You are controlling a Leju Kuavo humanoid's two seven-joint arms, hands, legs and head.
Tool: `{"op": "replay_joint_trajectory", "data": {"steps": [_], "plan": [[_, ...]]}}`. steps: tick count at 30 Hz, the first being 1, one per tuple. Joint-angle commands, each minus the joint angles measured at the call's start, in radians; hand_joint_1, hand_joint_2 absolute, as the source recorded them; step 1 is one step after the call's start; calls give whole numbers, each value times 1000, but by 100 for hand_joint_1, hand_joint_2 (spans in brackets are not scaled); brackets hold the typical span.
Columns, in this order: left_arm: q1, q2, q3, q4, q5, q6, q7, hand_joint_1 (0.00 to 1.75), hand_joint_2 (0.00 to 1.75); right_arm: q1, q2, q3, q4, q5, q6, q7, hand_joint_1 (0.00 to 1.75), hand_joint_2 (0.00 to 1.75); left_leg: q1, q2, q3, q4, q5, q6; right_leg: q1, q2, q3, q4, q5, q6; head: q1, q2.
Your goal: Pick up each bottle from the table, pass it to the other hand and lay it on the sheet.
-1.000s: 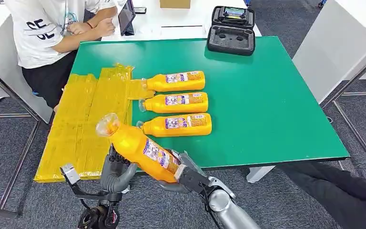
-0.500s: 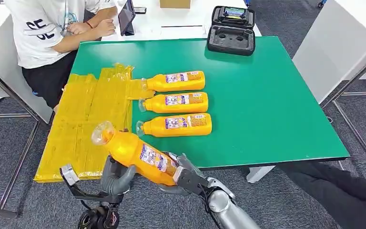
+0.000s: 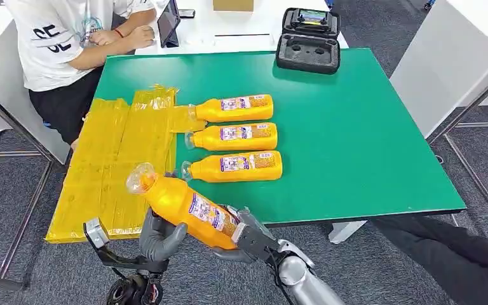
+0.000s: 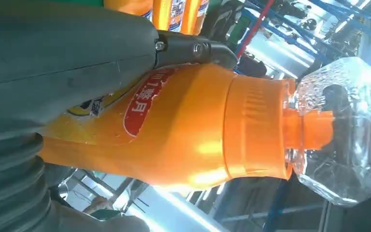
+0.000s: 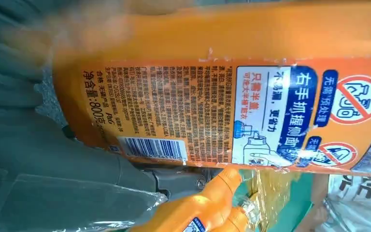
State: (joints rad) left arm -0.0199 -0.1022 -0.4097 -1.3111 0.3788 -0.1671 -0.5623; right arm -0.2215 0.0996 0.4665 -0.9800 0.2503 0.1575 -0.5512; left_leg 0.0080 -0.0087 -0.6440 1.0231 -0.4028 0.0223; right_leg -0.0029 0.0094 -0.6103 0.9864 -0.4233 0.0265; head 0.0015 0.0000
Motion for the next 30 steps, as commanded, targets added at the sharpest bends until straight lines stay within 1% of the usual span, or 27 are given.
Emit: {"op": "replay_joint_trajectory", "data": {"steps": [1,3,5,6,8,9,10,11,13,14,16,17,18,19,20,21,22,23,24,25,26,27,28,29,30], "plan": [[-30,26,-46,-8,-13,-1,-15,0,175,-14,-19,-26,18,-37,7,-3,175,175,0,-1,4,-1,-1,-1,0,-2,4,-1,-1,0,0,0],[-33,30,-58,-9,-33,12,-10,0,175,-14,-24,-26,5,-42,7,3,175,175,0,-1,6,-1,-2,-1,1,-2,6,-1,-2,0,0,0],[-38,33,-69,0,-54,31,-6,0,175,-9,-27,-23,-5,-42,5,12,175,175,0,-1,3,-1,-1,-1,0,-2,4,-1,-1,0,0,0],[-40,30,-69,11,-54,40,2,0,175,-5,-29,-13,-9,-33,6,16,175,175,0,-1,6,-1,-2,-1,0,-2,7,-1,-2,0,0,0],[-56,29,-80,41,-54,42,9,0,175,1,-26,0,-14,-26,8,20,175,175,0,-1,3,-1,-1,0,0,-2,3,-1,-1,0,0,0],[-65,28,-83,55,-49,40,16,0,175,0,-26,7,-16,-21,8,21,175,175,0,-1,6,-2,-2,-1,0,-2,7,-2,-2,0,0,0],[-74,26,-86,69,-50,42,17,0,175,1,-23,14,-17,-17,8,24,175,175,0,-1,4,-1,-1,-1,0,-2,4,-1,-1,0,0,0],[-81,25,-90,79,-50,44,20,0,175,0,-19,16,-18,-15,8,27,175,175,0,-1,6,-1,-2,-1,0,-3,7,-1,-2,0,0,0],[-90,26,-97,93,-55,49,32,0,175,-2,-15,20,-17,-10,8,37,175,175,0,-1,4,-1,-1,-1,0,-2,5,-1,-2,0,0,0],[-94,27,-101,100,-54,46,38,0,175,-3,-12,19,-17,-9,6,40,175,175,0,-1,6,-2,-2,-1,0,-2,7,-1,-2,-1,0,0],[-99,32,-113,112,-63,44,43,0,175,-4,-12,15,-16,-9,5,46,175,175,0,0,3,-1,-1,-1,0,-1,3,-1,-1,0,0,0],[-101,31,-114,117,-64,44,43,0,175,-4,-12,14,-17,-9,5,48,175,175,0,0,7,-2,-2,-1,0,-1,7,-1,-2,-1,0,0],[-104,30,-117,122,-62,38,47,5,175,-3,-14,13,-20,-7,6,51,175,175,0,0,4,-1,-1,-1,0,-1,5,-1,-1,0,0,0],[-104,29,-117,122,-62,38,47,101,175,-2,-14,13,-20,-7,6,51,175,175,0,0,7,-2,-2,-1,0,-1,7,-1,-2,0,0,0],[-110,29,-125,130,-64,36,52,143,175,3,-16,13,-26,-2,6,56,175,175,0,0,5,-2,-1,-1,0,-1,5,-1,-2,0,0,0],[-111,27,-125,132,-64,36,53,143,175,6,-16,12,-29,0,7,58,175,175,0,0,3,-1,-1,-1,0,-1,4,-1,-1,0,0,0],[-111,25,-126,134,-63,37,56,136,175,9,-16,12,-30,2,7,61,175,175,0,0,6,-2,-2,-1,0,-2,6,-1,-2,0,0,0],[-109,23,-127,136,-58,33,64,141,175,11,-17,14,-28,7,6,66,175,175,0,0,4,-1,-1,-1,0,-1,4,-1,-1,0,0,0],[-106,24,-130,136,-59,35,65,148,175,14,-18,13,-27,10,4,67,175,175,0,-1,7,-2,-2,-1,0,-2,8,-2,-3,0,0,0],[-104,25,-131,138,-56,31,73,140,175,15,-19,14,-25,13,2,69,175,175,0,0,4,-1,-1,-1,0,-1,4,-1,-1,0,0,0],[-101,26,-132,138,-55,32,73,141,175,14,-22,17,-21,14,2,69,175,175,0,0,8,-2,-2,-1,0,-1,8,-2,-2,0,0,0],[-99,27,-133,137,-55,34,72,141,175,12,-25,22,-15,16,4,69,175,175,0,1,6,-2,-2,-1,0,-1,6,-2,-2,0,0,0],[-97,29,-133,136,-55,35,72,150,175,8,-26,25,-7,15,7,68,175,175,0,1,9,-2,-3,-1,0,0,9,-2,-3,0,0,0],[-94,32,-132,133,-55,38,73,150,175,1,-28,33,10,16,6,67,175,175,0,1,5,-2,-2,-1,0,0,5,-2,-1,0,0,0],[-92,33,-130,131,-55,42,74,148,175,-4,-27,33,20,7,7,60,175,175,0,1,8,-2,-3,-1,0,-1,8,-2,-2,0,0,0]]}}
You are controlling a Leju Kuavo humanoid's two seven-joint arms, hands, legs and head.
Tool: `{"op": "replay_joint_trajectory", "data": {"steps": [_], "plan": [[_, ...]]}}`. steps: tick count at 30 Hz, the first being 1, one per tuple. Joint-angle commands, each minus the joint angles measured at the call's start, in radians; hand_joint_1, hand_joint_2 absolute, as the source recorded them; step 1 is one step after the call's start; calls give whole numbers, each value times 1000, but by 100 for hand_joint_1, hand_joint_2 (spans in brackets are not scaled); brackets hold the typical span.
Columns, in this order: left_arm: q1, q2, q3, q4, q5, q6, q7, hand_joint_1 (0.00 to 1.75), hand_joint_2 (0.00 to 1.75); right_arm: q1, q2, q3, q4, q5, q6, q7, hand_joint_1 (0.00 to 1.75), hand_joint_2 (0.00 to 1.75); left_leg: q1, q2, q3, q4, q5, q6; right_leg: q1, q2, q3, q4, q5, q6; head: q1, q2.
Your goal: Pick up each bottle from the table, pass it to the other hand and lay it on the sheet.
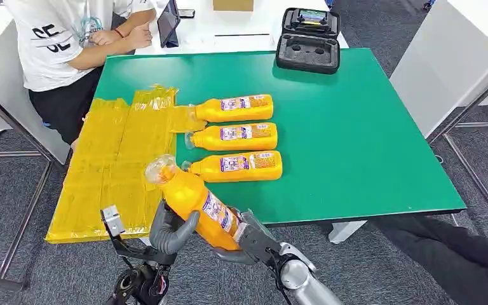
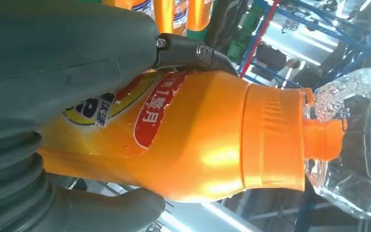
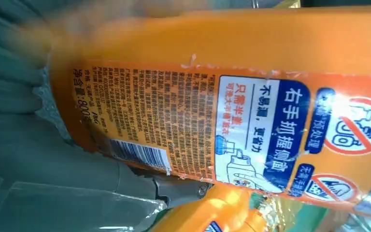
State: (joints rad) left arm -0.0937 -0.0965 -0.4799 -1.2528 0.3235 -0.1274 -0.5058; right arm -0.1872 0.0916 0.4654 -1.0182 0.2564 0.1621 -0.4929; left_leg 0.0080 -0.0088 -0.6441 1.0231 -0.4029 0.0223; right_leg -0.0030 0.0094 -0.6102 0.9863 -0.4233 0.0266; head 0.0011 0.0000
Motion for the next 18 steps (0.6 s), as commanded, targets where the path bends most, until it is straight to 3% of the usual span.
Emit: {"op": "replay_joint_trajectory", "data": {"steps": [1,2,4,6,8,10,11,17,18], "plan": [[-17,29,-58,71,0,4,17,143,175,-41,-18,35,62,-2,3,0,175,175,0,1,3,-1,-1,0,0,0,3,-1,-1,0,0,0],[-15,28,-55,72,2,8,20,143,175,-46,-19,38,70,-3,0,-1,175,175,0,1,4,-1,-1,-1,0,0,3,-1,-1,0,0,0],[-15,31,-52,73,3,8,20,161,175,-51,-21,37,70,-5,0,-4,175,175,0,2,9,-2,-3,-1,0,1,8,-2,-2,-1,0,0],[-13,32,-50,71,2,8,20,159,175,-51,-23,36,66,-6,-1,-5,175,175,0,2,6,-2,-2,-1,0,1,6,-2,-1,0,0,0],[-13,32,-50,71,2,8,20,175,175,-51,-23,36,66,-6,-1,-5,175,175,0,1,3,-1,-1,0,0,1,3,-1,-1,0,0,0],[-7,31,-48,65,2,9,20,175,175,-51,-22,32,65,-8,-5,-6,175,175,0,2,7,-2,-2,-1,0,1,6,-2,-2,0,0,0],[-4,28,-43,60,5,10,19,175,175,-48,-20,28,63,-12,-9,-7,147,175,0,3,14,-3,-5,-2,0,1,13,-3,-4,-1,0,0],[-1,28,-42,54,5,10,19,175,175,-45,-21,29,60,-11,-10,-7,147,175,0,1,3,-1,-1,0,0,0,3,-1,-1,0,0,0],[-1,28,-42,54,5,10,19,175,175,-45,-21,29,60,-11,-10,-7,110,175,0,2,5,-1,-2,-1,0,1,5,-1,-1,0,0,0]]}}
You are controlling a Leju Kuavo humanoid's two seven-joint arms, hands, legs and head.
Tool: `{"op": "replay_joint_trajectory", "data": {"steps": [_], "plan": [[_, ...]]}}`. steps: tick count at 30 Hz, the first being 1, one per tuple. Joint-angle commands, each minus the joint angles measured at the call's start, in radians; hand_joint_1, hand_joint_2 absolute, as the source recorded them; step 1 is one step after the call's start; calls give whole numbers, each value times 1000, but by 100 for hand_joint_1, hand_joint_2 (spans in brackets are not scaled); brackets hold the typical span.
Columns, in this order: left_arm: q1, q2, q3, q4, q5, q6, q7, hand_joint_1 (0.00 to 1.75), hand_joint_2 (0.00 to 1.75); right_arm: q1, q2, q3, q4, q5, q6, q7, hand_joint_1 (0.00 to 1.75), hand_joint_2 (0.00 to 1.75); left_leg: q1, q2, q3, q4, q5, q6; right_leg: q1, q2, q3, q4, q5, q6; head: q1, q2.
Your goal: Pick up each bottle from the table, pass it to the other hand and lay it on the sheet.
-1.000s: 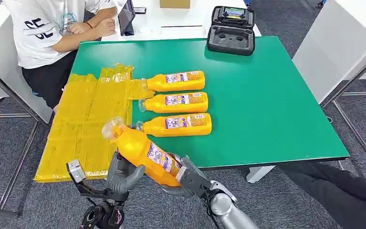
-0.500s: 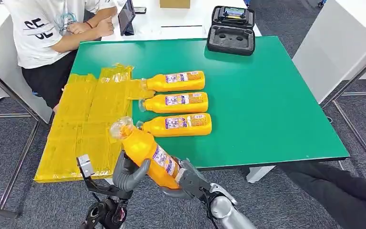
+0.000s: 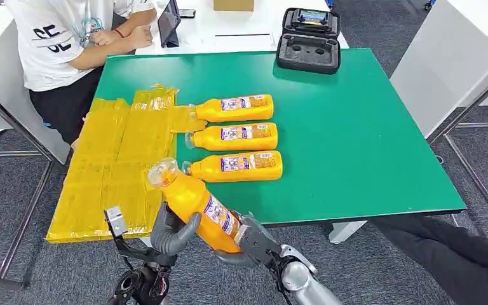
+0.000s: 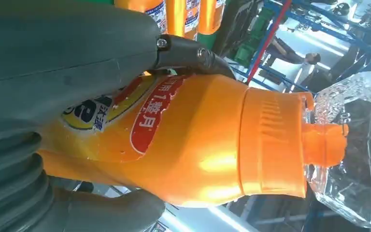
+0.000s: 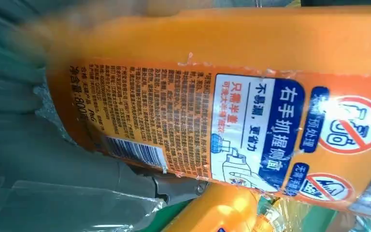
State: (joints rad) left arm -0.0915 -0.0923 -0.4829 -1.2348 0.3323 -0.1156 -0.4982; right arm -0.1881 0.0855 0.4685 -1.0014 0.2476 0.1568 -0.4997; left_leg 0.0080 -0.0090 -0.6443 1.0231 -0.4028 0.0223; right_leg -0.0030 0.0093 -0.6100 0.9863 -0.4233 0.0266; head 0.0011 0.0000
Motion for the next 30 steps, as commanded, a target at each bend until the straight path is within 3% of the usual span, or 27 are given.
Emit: {"op": "replay_joint_trajectory", "data": {"steps": [1,3,4,20,30], "plan": [[0,22,-34,32,-4,0,11,175,175,-39,-13,20,32,6,-35,-3,2,175,0,3,8,-2,-3,-1,0,1,7,-2,-2,-1,0,0],[8,20,-21,18,-7,24,12,175,175,-30,-7,6,8,-9,-58,2,0,175,0,3,7,-2,-3,-1,0,1,7,-2,-2,-1,0,0],[8,21,-18,15,-8,29,12,175,175,-28,-5,2,1,-13,-64,5,0,0,0,2,4,-1,-1,-1,0,1,3,-1,-1,0,0,0],[16,28,35,-43,53,149,15,175,175,-16,8,-23,-42,-82,-93,42,0,0,0,2,6,-1,-2,-1,0,1,5,-1,-2,-1,0,0],[-27,39,180,-87,25,274,-42,175,175,1,-1,-33,-71,-125,-65,40,0,0,0,0,2,-1,-1,-1,0,-1,2,-1,-1,0,0,0]]}}
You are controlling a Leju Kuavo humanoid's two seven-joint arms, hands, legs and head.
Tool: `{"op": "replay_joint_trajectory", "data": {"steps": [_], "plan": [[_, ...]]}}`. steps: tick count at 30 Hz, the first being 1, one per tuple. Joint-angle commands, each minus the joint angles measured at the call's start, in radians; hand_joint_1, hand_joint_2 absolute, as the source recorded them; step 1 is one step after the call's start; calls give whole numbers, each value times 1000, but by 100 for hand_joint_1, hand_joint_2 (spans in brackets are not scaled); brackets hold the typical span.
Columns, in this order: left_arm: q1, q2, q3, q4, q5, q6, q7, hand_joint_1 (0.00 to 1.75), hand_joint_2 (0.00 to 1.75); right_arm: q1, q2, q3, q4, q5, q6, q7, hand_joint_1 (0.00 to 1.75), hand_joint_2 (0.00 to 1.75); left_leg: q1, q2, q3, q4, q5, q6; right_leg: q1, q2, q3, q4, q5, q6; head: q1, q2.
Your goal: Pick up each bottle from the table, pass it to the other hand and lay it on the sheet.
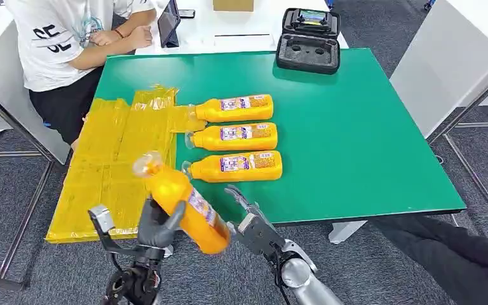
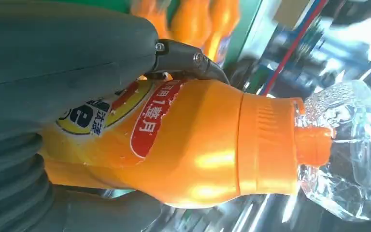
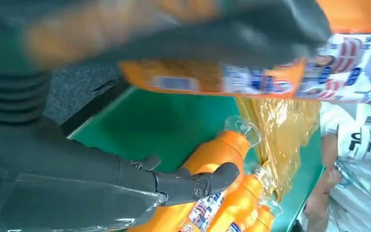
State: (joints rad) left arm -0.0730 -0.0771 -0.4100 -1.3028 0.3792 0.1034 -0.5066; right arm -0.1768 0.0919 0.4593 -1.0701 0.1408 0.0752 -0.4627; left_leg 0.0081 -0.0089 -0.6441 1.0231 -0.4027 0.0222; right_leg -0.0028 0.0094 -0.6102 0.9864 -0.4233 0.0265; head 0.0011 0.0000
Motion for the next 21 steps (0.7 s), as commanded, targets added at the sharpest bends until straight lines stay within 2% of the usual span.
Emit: {"op": "replay_joint_trajectory", "data": {"steps": [1,3,4,9,12,17,21], "plan": [[-59,31,127,-36,-72,108,-67,175,175,-13,-7,-22,-2,-18,15,4,0,0,0,0,5,-1,-2,-1,1,-1,5,-1,-2,0,0,0],[-94,50,179,-104,-121,162,-84,175,175,-19,-3,-19,4,-26,20,0,0,0,1,1,4,0,-2,-1,1,0,4,0,-2,-1,0,0],[-99,53,198,-128,-130,160,-53,175,175,-23,-3,-14,9,-27,19,0,0,0,1,1,4,0,-2,-1,1,-1,4,0,-2,-1,0,0],[-91,44,201,-132,-138,154,-43,175,175,-23,-3,-13,11,-29,18,-1,0,0,0,0,5,-1,-2,-1,1,-1,5,0,-2,-1,0,0],[-127,48,228,-152,-207,237,-107,175,175,-27,-3,-13,20,-36,20,-4,0,0,0,1,2,0,-1,0,0,0,2,0,-1,0,0,0],[-241,108,249,-152,-403,396,-101,175,175,-37,-2,-7,49,-64,21,-22,0,0,1,-1,1,1,0,-1,1,-2,2,1,-1,-1,0,0],[-310,162,224,-105,-651,457,-25,175,175,-15,-8,-24,-3,-93,10,-47,0,0,1,-1,3,0,0,-1,1,-2,3,0,-1,-1,0,0]]}}
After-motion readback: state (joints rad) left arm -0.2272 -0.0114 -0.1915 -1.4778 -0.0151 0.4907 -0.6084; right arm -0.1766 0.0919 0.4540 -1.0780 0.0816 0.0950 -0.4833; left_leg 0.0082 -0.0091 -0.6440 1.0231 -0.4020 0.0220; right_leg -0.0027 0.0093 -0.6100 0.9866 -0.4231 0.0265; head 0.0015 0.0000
